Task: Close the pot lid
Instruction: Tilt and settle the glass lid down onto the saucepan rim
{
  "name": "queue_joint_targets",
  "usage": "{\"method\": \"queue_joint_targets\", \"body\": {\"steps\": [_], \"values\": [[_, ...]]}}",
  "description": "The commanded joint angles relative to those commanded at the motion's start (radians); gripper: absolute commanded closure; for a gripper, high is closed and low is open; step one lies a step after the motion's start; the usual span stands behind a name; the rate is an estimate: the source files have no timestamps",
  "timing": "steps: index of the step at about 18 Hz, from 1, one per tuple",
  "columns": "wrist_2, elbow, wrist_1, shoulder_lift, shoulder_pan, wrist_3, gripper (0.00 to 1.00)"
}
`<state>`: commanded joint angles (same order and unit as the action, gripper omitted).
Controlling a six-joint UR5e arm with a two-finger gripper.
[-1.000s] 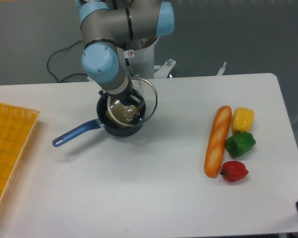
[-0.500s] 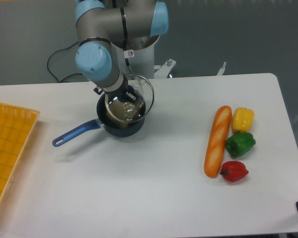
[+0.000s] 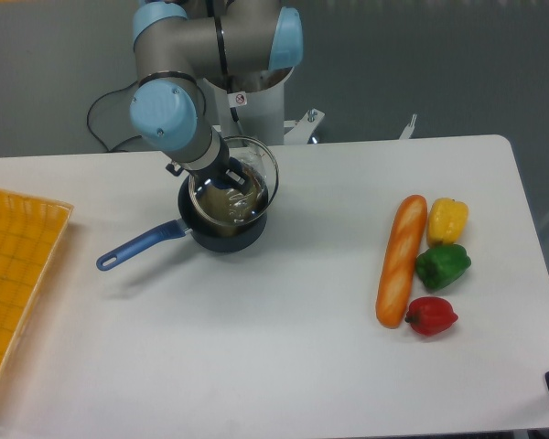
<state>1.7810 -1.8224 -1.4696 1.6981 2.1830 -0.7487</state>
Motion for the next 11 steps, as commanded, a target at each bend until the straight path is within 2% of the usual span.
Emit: {"method": "queue_joint_targets", "body": {"steps": [11], "values": [[0.021,0.0,0.002,0.029,-0.022,0.037,0.59]]}}
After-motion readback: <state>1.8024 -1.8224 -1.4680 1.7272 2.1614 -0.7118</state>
